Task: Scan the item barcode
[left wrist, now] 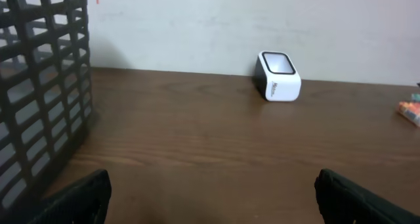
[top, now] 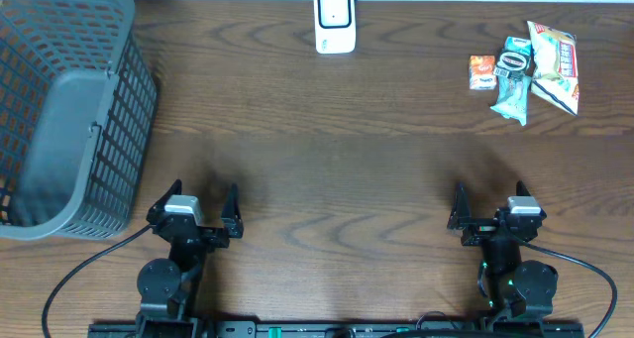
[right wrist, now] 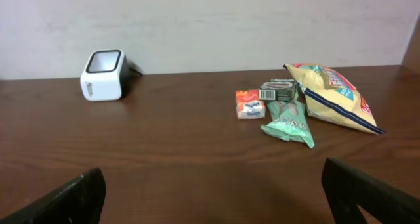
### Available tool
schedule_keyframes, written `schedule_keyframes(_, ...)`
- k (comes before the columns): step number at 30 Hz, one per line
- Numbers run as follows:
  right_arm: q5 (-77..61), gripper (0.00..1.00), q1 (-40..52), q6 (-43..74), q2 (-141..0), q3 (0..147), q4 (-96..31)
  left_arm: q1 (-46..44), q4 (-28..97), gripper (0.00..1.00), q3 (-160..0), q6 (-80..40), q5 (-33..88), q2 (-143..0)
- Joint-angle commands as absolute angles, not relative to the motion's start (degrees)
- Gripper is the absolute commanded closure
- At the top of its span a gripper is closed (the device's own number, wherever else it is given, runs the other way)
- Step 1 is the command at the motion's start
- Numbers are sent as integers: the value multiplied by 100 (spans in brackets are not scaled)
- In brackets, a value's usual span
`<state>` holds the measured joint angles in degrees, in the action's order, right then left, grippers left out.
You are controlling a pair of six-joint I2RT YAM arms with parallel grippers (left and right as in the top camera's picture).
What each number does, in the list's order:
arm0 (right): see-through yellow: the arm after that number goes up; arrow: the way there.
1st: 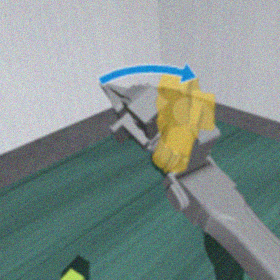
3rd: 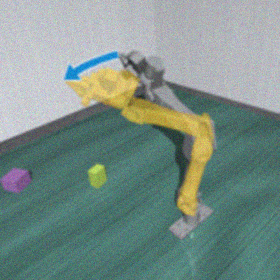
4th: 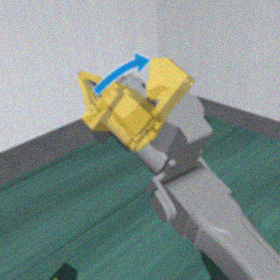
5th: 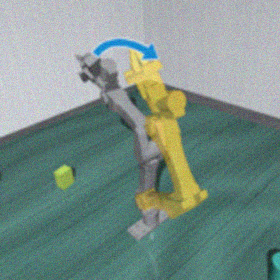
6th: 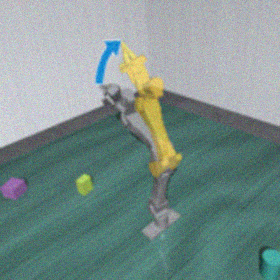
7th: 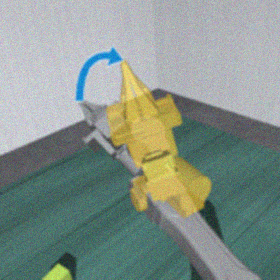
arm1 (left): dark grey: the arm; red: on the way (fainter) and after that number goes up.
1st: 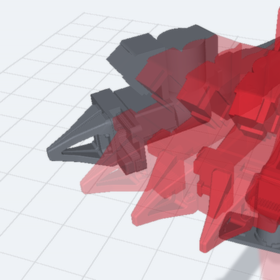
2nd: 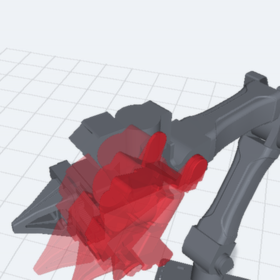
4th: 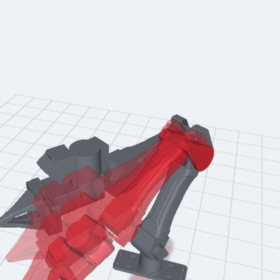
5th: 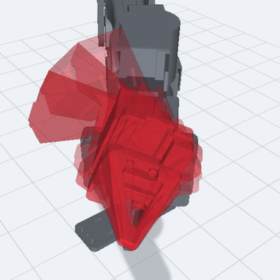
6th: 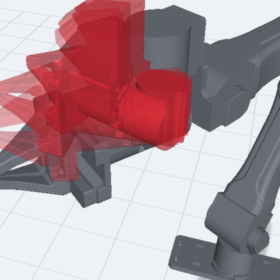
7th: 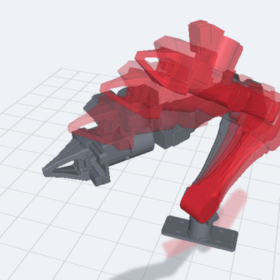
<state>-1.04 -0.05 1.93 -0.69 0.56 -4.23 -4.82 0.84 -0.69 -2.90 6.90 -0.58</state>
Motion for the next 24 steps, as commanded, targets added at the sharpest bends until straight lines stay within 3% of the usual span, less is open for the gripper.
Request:
schedule_keyframes(1, -58, 1, -34, 252, -32, 32, -429, -517, 379, 2, -23, -110, 611, -8)
schedule_keyframes(8, -58, 1, -34, 252, -32, 32, -429, -517, 427, 2, -23, -106, -178, -8)
schedule_keyframes(24, -58, 1, -34, 252, -32, 32, -429, -311, 427, 2, -23, -106, -207, -8)
